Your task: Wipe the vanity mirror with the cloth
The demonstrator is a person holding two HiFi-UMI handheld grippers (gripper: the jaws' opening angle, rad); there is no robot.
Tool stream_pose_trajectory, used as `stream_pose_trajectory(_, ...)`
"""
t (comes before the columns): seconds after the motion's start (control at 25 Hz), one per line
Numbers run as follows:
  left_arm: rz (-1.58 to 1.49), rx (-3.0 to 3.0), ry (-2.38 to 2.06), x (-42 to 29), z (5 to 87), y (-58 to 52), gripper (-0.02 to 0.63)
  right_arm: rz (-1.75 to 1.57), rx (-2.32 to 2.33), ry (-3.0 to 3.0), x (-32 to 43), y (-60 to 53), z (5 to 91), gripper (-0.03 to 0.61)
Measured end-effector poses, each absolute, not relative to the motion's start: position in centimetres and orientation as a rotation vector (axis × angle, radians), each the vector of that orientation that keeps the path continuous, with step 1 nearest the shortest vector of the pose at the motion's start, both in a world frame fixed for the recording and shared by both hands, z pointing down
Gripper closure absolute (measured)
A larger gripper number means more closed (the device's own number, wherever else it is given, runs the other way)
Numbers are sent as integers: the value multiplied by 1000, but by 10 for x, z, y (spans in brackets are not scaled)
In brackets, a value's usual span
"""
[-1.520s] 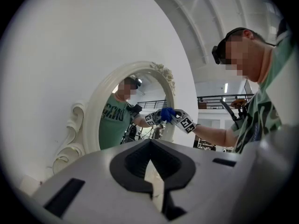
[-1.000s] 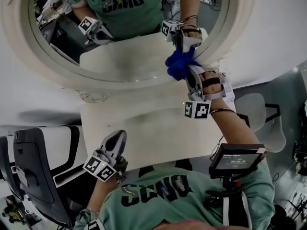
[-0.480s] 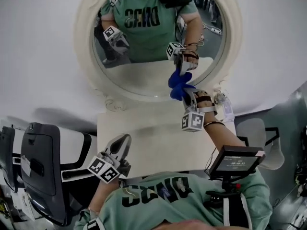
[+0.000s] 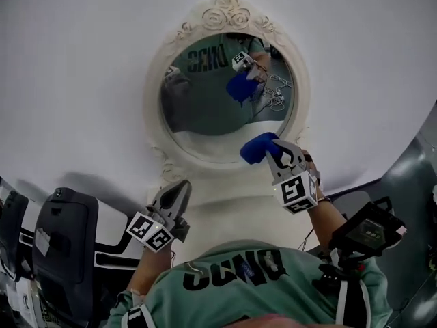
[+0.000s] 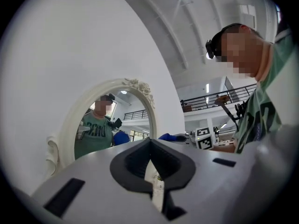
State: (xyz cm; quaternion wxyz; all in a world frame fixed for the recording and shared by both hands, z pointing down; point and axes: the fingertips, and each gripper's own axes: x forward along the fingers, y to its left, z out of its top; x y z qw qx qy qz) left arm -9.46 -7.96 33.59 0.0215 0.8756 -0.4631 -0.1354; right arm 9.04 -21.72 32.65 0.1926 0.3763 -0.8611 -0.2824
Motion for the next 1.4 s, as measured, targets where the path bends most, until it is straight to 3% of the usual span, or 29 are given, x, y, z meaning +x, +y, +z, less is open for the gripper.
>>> stream_pose_trajectory(0.48,-394,2713,-1477,-91,347,-67,604,22,762,-2870,95,-140,383,529)
stream_pose_trajectory(1.4,-361,2689,-1449,-78,364,-61,604,-83,720,-2849,84,-128,393,529)
